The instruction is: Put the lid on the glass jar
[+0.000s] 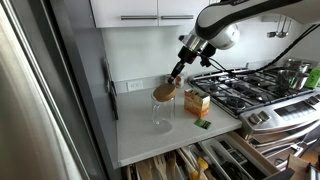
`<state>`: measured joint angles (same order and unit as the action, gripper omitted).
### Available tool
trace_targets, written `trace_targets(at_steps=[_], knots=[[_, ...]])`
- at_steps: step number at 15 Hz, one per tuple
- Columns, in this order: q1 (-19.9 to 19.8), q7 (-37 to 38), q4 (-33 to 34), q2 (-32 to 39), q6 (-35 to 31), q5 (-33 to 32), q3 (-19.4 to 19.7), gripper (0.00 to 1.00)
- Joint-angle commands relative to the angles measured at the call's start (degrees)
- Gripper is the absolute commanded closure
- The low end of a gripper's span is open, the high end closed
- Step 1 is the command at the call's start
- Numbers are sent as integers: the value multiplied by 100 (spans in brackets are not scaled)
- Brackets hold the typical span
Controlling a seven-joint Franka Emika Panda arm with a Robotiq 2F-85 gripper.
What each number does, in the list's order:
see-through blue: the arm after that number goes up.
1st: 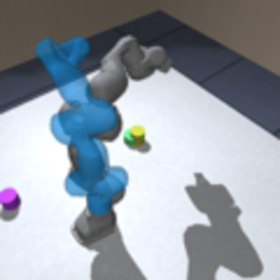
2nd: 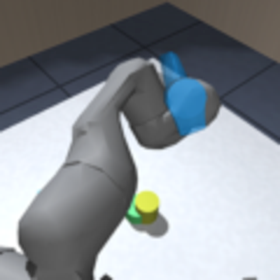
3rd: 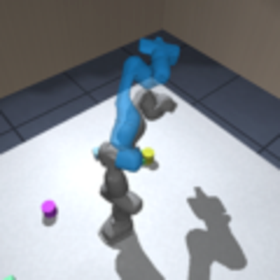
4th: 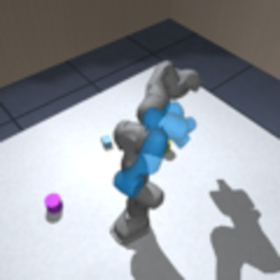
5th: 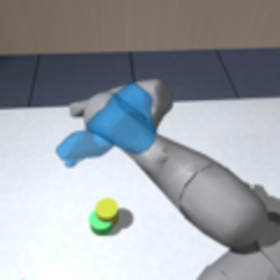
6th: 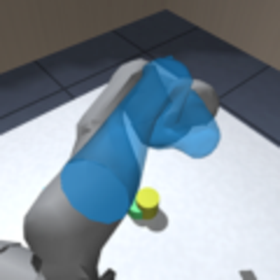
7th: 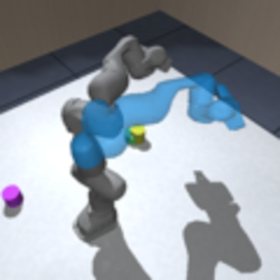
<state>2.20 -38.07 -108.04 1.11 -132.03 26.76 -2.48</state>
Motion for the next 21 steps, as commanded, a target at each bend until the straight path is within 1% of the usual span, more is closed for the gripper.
trace_targets(at_steps=[1,7,14,21], knots=[[-24,155,-124,-30,-150,57,-1,100],[-18,302,-188,-48,-410,222,-18,100],[-84,605,-274,-108,-237,-63,42,100],[-123,1083,-497,-152,-369,54,68,100]])
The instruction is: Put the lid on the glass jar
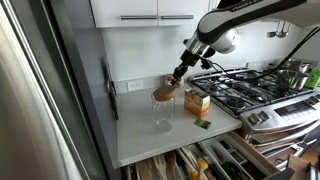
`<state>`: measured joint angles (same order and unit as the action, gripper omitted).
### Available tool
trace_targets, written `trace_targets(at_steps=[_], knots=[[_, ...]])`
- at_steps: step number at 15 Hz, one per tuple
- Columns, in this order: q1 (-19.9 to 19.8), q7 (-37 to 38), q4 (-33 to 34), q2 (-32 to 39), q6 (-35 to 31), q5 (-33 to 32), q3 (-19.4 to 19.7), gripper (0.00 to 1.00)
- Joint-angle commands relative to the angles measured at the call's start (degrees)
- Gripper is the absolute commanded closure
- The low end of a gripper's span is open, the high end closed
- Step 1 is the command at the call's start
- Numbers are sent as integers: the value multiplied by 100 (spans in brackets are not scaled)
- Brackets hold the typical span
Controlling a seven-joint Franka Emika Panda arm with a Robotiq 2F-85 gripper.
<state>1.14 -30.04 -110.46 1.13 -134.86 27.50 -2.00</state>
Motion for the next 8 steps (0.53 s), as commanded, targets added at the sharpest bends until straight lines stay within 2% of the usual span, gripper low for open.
trace_targets(at_steps=[1,8], knots=[[-27,365,-257,-176,-64,-43,31,100],[-72,719,-307,-510,156,58,140,100]])
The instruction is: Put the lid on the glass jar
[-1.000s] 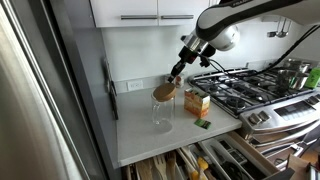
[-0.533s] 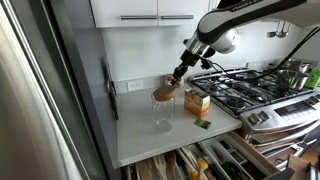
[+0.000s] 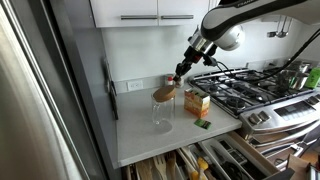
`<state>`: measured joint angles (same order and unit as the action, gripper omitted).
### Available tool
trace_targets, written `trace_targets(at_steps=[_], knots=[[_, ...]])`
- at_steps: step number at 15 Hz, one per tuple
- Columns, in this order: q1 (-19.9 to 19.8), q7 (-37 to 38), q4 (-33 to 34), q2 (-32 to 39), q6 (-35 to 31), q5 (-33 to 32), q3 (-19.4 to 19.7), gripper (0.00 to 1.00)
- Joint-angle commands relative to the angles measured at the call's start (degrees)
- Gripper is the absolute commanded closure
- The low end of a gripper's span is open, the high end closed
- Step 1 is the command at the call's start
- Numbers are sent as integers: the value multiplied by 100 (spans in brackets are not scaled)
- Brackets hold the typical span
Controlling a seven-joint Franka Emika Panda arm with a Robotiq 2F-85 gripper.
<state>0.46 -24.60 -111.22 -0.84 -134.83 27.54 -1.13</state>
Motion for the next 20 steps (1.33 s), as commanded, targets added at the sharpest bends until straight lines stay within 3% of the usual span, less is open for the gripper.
trace_targets(at_steps=[1,7,14,20], knots=[[11,169,-241,-352,239,127,60,100],[72,243,-388,-404,900,271,74,100],[152,103,-568,-282,723,1025,27,100],[143,145,-653,-224,692,1073,29,100]])
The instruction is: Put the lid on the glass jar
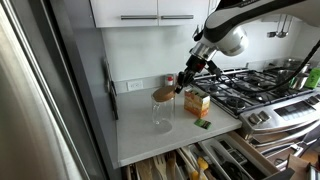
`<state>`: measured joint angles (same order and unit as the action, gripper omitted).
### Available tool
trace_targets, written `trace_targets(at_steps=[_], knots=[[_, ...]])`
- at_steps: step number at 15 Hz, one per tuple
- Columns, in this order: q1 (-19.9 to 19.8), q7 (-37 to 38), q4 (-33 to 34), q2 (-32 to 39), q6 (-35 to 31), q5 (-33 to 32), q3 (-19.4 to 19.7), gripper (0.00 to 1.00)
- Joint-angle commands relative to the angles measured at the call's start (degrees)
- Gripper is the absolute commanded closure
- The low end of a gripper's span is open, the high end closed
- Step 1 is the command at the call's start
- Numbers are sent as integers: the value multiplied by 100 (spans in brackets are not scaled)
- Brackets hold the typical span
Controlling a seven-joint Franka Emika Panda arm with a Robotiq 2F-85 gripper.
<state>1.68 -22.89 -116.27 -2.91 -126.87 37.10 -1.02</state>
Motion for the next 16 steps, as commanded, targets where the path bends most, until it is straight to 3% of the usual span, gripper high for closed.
trace_targets(at_steps=[1,11,16], knots=[[21,-29,-147,2,-124,127,15,100],[27,-82,-181,115,-440,355,-18,100],[-34,91,-137,-30,-188,44,33,100]])
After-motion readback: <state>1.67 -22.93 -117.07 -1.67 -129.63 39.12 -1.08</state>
